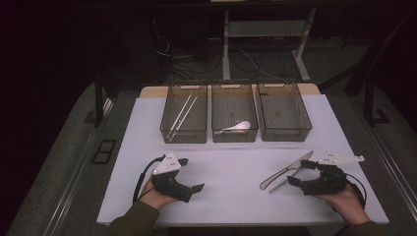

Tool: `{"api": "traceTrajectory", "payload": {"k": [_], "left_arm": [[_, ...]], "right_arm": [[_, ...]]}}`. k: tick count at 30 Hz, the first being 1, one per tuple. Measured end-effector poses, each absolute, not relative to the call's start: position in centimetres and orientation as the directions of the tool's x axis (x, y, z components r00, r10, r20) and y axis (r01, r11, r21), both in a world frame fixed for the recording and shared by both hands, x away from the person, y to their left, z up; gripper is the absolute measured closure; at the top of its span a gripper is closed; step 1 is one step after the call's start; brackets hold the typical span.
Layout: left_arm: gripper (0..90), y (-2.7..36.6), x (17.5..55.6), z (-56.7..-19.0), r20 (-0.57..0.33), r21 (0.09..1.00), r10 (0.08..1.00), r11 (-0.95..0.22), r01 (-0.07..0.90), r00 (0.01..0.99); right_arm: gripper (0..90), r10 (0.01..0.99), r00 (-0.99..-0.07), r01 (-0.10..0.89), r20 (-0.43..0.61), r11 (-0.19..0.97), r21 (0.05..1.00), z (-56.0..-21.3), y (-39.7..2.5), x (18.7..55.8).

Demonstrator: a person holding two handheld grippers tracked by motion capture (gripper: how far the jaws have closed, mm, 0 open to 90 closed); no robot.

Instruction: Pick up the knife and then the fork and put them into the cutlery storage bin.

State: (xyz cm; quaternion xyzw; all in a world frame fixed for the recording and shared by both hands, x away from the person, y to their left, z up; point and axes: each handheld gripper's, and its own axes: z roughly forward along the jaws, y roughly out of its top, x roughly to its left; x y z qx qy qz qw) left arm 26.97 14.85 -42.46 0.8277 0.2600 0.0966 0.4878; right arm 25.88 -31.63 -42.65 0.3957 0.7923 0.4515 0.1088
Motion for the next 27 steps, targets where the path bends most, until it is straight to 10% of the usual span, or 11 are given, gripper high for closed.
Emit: {"api": "traceTrajectory", "payload": {"k": [27], "left_arm": [[0.0,14.6,27.1,-42.8,-0.108,0.848,0.508,-0.402,0.346,0.855]], "right_arm": [[65.4,0.839,-0.524,0.611,0.147,0.250,0.751,-41.7,-35.3,30.9]]}}
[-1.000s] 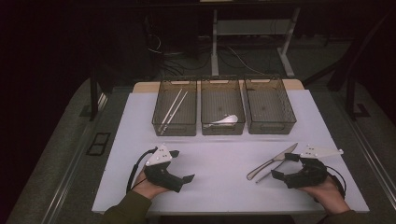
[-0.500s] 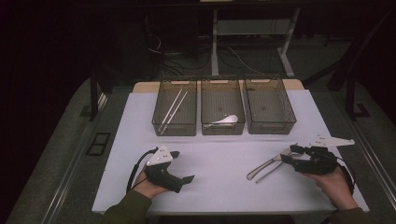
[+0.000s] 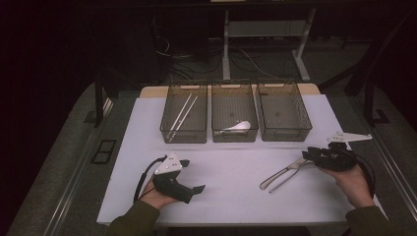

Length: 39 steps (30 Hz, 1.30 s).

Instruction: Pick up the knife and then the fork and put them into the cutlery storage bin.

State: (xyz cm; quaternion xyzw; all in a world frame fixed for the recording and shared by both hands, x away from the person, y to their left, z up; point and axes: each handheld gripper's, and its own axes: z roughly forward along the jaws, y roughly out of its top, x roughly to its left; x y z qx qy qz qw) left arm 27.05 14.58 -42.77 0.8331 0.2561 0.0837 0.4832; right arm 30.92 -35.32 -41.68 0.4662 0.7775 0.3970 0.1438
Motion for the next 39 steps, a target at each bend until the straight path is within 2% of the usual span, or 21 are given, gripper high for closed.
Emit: {"api": "traceTrajectory", "payload": {"k": [11,22,39], "left_arm": [[0.0,14.5,27.0,-42.8,-0.114,0.847,0.501,-0.403,0.348,0.858],[0.0,14.5,26.9,-42.8,-0.118,0.845,0.493,-0.405,0.348,0.862],[0.0,14.5,27.0,-42.8,-0.126,0.840,0.485,-0.412,0.353,0.865]], "right_arm": [[85.7,0.855,-0.502,0.661,0.132,0.281,0.695,-42.3,-36.6,31.8],[84.0,0.853,-0.503,0.675,0.137,0.289,0.679,-42.8,-38.2,31.3],[89.4,0.851,-0.504,0.702,0.147,0.305,0.644,-43.5,-38.5,31.4]]}}
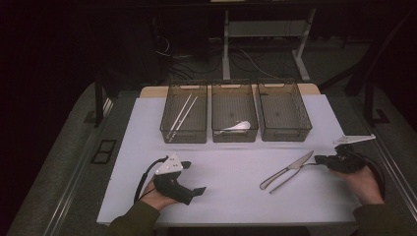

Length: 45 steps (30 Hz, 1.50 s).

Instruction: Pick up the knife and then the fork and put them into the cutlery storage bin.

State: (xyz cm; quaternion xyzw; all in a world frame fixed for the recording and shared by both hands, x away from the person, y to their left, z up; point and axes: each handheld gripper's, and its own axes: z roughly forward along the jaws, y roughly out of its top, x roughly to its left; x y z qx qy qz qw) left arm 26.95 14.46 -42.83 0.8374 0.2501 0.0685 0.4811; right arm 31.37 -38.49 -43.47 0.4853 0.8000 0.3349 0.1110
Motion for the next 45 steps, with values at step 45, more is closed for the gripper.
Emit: {"api": "traceTrajectory", "payload": {"k": [45], "left_arm": [[0.0,14.3,26.9,-42.9,-0.139,0.840,0.476,-0.408,0.358,0.868]], "right_arm": [[70.6,0.693,-0.712,0.602,0.113,0.520,0.606,-44.2,-37.7,31.3]]}}
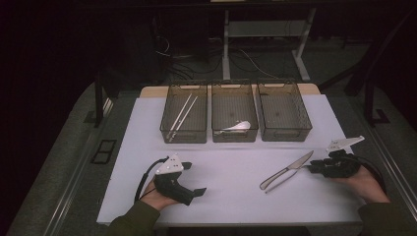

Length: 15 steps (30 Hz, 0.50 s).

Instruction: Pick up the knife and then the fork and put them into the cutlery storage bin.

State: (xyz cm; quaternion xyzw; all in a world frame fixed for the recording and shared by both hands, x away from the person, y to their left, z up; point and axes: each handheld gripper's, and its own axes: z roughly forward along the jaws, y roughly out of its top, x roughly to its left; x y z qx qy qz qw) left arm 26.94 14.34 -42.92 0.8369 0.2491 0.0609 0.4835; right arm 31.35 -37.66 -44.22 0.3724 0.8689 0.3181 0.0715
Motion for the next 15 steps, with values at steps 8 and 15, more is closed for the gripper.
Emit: {"api": "traceTrajectory", "payload": {"k": [8,15], "left_arm": [[0.0,14.28,26.90,-42.93,-0.144,0.839,0.475,-0.406,0.362,0.868],[0.0,14.27,26.90,-42.92,-0.140,0.841,0.473,-0.407,0.357,0.870]], "right_arm": [[80.7,0.635,-0.765,0.567,0.106,0.587,0.578,-43.95,-37.32,30.93],[88.8,0.581,-0.801,0.546,0.143,0.613,0.571,-43.79,-37.12,30.62]]}}
